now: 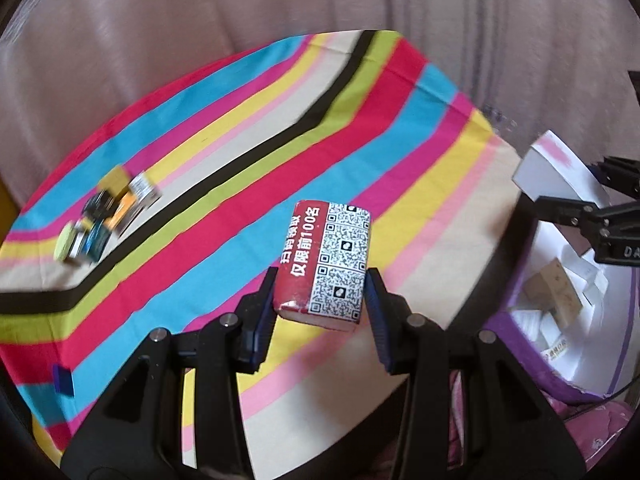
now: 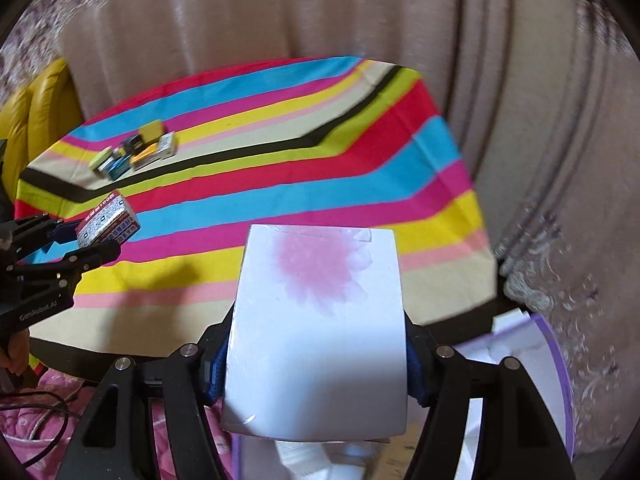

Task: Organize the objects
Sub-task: 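Carry both held boxes over the storage box, then open both tools to drop their boxes into the storage box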

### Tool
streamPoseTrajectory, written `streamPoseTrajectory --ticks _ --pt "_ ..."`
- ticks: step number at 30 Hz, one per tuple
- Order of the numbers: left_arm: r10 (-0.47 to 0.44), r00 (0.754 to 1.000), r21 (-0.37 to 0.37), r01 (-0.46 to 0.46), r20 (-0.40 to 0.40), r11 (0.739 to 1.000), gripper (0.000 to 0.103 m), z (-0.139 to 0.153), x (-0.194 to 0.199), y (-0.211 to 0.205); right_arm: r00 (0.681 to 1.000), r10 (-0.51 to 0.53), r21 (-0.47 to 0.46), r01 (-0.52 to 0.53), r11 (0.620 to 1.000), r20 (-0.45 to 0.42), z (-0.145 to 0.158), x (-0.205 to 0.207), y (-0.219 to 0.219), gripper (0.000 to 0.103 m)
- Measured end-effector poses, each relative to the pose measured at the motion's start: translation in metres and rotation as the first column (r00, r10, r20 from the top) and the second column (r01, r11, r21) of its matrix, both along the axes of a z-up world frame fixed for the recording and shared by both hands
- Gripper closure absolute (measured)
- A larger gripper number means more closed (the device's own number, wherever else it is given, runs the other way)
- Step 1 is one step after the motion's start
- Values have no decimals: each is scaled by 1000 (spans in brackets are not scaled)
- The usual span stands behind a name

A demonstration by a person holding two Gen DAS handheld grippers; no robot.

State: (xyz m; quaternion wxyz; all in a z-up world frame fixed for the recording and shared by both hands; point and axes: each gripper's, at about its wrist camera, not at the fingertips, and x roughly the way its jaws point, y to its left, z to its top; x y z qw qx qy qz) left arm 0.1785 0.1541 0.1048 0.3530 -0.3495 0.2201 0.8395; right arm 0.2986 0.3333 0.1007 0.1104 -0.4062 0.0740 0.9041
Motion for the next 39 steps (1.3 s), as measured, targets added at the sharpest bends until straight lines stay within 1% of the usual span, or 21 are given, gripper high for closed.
streamPoseTrajectory --ticks 4,7,10,13,15,18,21,23,24,26,28,29,30,31,32,33,34,35,37,38,39 --pt "-83 997 -23 83 1 996 57 1 17 28 998 -63 -15 63 998 -7 -2 19 22 36" --pt "-149 989 -47 148 -7 988 57 0 35 49 993 -114 -24 114 993 -11 -4 34 38 36" --pt "-212 977 -72 211 -9 975 57 -3 52 68 988 -155 -30 155 987 -11 -6 46 52 36" --pt "-276 961 -91 276 10 957 57 -8 68 85 982 -191 -35 191 981 -2 -10 58 67 36" --pt "-329 944 -92 330 33 939 57 -10 81 97 975 -221 -32 221 975 8 -13 68 76 36" --pt "-394 918 -100 396 39 913 57 -13 99 110 962 -273 -21 274 962 24 -17 85 91 36" --pt "-455 888 -97 460 69 883 57 -17 114 124 948 -316 -17 317 948 36 -19 102 104 36" --pt "-482 872 -90 488 84 868 57 -20 118 128 940 -338 -11 339 941 44 -20 109 109 36" --pt "-502 859 -74 510 97 857 57 -21 121 131 936 -349 -10 350 937 50 -22 112 112 36" --pt "-524 843 -46 532 120 845 57 -21 122 134 930 -363 -9 364 931 62 -24 114 116 35" --pt "-551 819 5 557 161 830 56 -21 124 135 924 -376 -4 377 926 75 -26 116 120 35" --pt "-569 801 40 572 187 819 53 -20 124 135 920 -383 1 384 923 82 -27 117 122 35" --pt "-587 778 79 586 226 806 47 -20 124 135 916 -391 4 392 920 88 -27 117 123 35" --pt "-591 771 90 588 238 804 27 -20 124 135 910 -402 5 404 915 97 -27 118 125 35" --pt "-590 771 100 585 241 805 11 -18 124 134 904 -414 6 416 909 109 -28 116 127 32" --pt "-580 786 113 570 213 814 9 -14 123 130 897 -425 11 427 904 120 -29 116 129 30" --pt "-574 795 120 561 195 819 8 -11 122 127 890 -439 21 440 898 124 -28 116 130 25" --pt "-561 810 132 545 171 828 8 -7 118 122 883 -454 33 454 891 120 -26 115 131 20" --pt "-528 836 142 510 148 848 8 -2 107 114 876 -469 39 468 883 107 -22 112 132 19" --pt "-488 864 144 471 122 870 8 1 97 106 882 -462 28 461 887 96 -19 110 131 19" --pt "-456 884 145 440 102 886 8 2 88 98 889 -450 19 450 893 88 -17 106 129 19"
